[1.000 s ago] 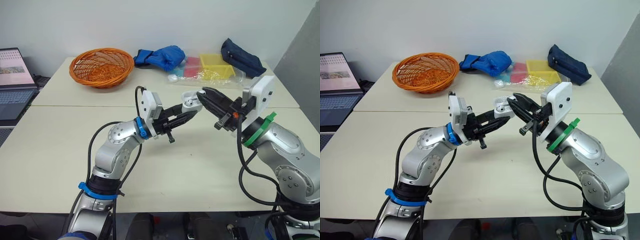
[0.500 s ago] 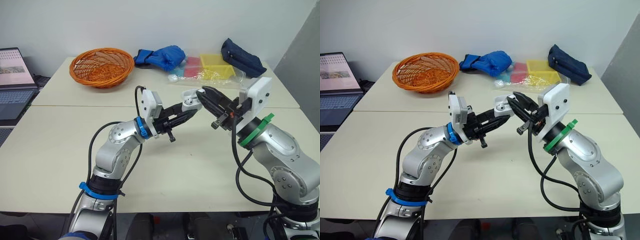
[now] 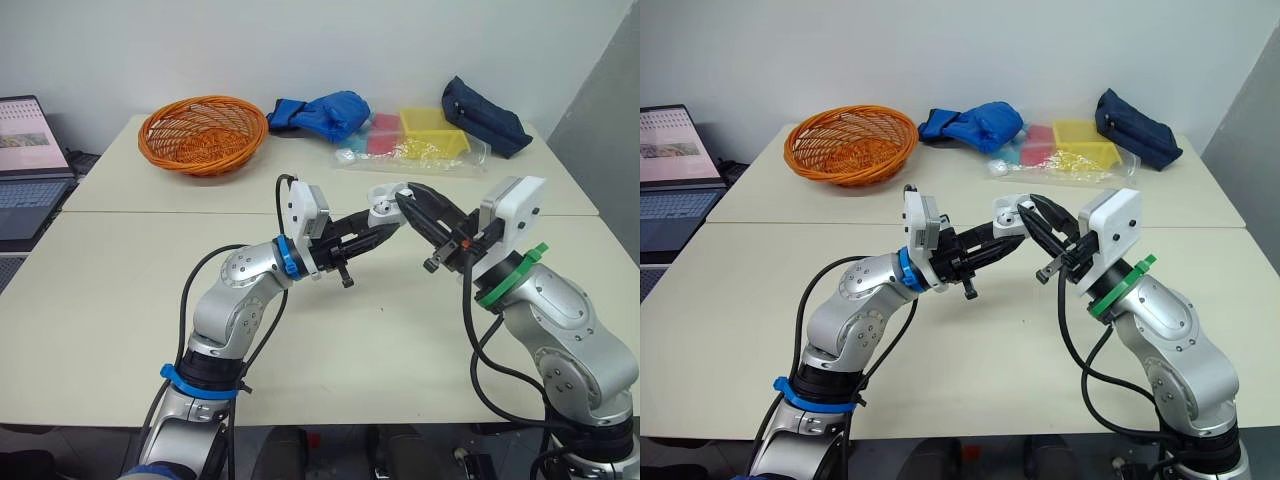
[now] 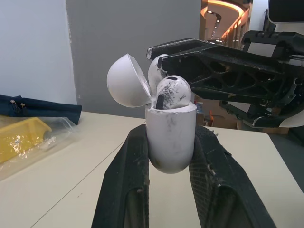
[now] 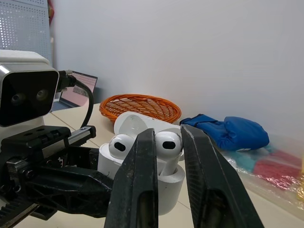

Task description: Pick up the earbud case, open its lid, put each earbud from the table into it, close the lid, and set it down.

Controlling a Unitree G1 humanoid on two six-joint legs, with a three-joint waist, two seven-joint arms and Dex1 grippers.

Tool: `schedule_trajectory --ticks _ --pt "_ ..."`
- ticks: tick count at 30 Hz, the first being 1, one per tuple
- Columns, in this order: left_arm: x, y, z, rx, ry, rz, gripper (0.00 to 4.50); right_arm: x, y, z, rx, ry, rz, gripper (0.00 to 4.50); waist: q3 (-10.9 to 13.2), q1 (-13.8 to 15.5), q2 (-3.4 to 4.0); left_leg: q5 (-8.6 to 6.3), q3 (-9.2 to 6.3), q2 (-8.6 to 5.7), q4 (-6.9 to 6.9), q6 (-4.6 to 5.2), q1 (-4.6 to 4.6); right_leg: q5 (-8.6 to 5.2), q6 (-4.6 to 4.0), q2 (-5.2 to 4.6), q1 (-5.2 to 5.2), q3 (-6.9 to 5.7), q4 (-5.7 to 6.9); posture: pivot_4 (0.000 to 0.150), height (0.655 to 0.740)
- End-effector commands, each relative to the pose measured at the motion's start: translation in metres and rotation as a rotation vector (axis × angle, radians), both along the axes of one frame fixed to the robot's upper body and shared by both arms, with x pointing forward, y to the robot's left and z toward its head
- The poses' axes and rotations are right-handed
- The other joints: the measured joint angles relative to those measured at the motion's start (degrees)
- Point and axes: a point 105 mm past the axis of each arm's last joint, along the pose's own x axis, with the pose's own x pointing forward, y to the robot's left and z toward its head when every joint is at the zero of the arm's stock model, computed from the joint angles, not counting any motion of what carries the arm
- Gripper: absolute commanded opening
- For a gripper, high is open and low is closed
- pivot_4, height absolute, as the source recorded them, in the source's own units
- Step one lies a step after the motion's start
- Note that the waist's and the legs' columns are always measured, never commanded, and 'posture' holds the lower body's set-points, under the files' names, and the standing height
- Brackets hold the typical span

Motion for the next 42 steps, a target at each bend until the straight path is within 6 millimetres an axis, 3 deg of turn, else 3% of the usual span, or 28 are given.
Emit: schedule_trajectory --ticks 1,10,16,19,21,24,27,32,34,38,42 --pt "-0.009 0.001 0.028 -0.058 -0.104 -0.019 0.75 -0.006 0.003 0.004 -0.005 -0.021 0.020 1.38 0.0 0.0 0.00 0.00 0.00 0.00 0.00 0.00 0.00 0.00 0.00 0.00 0.00 0.00 0.00 0.150 0.7400" --pt "-0.008 0.000 0.027 -0.053 -0.110 -0.020 0.75 -0.003 0.005 0.013 0.004 -0.034 0.020 4.48 0.0 0.0 0.00 0.00 0.00 0.00 0.00 0.00 -0.01 0.00 0.00 0.00 0.00 0.00 -0.01 0.150 0.7400" --pt "-0.007 0.002 0.024 -0.045 -0.107 -0.015 0.75 -0.022 0.002 0.026 0.047 -0.052 0.129 4.48 0.0 0.0 0.00 0.00 0.00 0.00 0.00 0.00 -0.03 0.00 0.00 0.00 0.00 0.00 -0.02 0.150 0.7400" --pt "-0.004 0.005 0.021 -0.029 -0.106 -0.012 0.75 -0.031 -0.016 0.038 -0.019 -0.065 0.206 4.48 0.0 0.0 0.00 0.00 0.01 -0.01 0.00 0.00 -0.05 0.00 0.00 -0.01 -0.01 0.01 -0.05 0.150 0.7400" --pt "-0.002 0.008 0.019 -0.015 -0.105 -0.014 0.75 -0.027 -0.028 0.046 -0.128 0.007 0.271 4.48 0.0 0.0 0.03 0.00 0.02 -0.03 0.02 0.00 -0.06 0.00 0.01 -0.04 0.02 -0.01 -0.09 0.150 0.7400" --pt "0.001 0.010 0.019 -0.002 -0.116 -0.020 0.75 0.001 -0.050 0.067 -0.123 0.171 0.255 4.48 0.0 -0.4 0.01 0.00 0.13 -0.02 0.08 0.00 0.02 -0.04 -0.20 -0.09 0.02 0.10 -0.06 0.150 0.7400" --pt "0.003 0.009 0.019 -0.004 -0.120 -0.023 0.75 0.018 -0.058 0.072 -0.100 0.242 0.237 3.89 0.0 -0.3 -0.06 0.04 0.05 0.02 0.01 0.08 0.07 -0.09 -0.42 -0.02 0.04 0.05 -0.08 0.150 0.7400" --pt "0.001 0.002 0.020 -0.007 -0.132 -0.053 0.75 0.059 -0.062 0.032 -0.256 0.316 0.183 2.12 0.0 -0.3 -0.04 0.03 0.10 0.01 -0.09 0.10 -0.04 0.01 -0.11 0.03 -0.08 0.09 -0.10 0.150 0.7400" --pt "0.001 0.001 0.020 -0.005 -0.136 -0.058 0.75 0.076 -0.060 0.030 -0.247 0.322 0.150 1.36 0.0 -0.4 -0.03 0.03 0.10 -0.01 -0.09 0.10 -0.15 0.01 -0.06 0.01 -0.12 0.07 -0.16 0.150 0.7400" --pt "-0.001 0.000 0.018 0.002 -0.146 -0.060 0.75 0.095 -0.038 0.034 -0.219 0.314 0.180 0.02 0.0 -1.0 -0.02 0.03 0.09 -0.01 -0.08 0.10 -0.25 0.03 -0.03 0.02 -0.22 0.07 -0.13 0.150 0.7400" --pt "-0.003 -0.002 0.018 0.000 -0.142 -0.063 0.75 0.094 -0.020 0.040 -0.193 0.309 0.240 0.02 0.0 -1.1 -0.01 0.03 -0.01 0.02 -0.10 0.10 -0.28 0.02 -0.04 0.04 -0.22 -0.04 -0.12 0.150 0.7400"
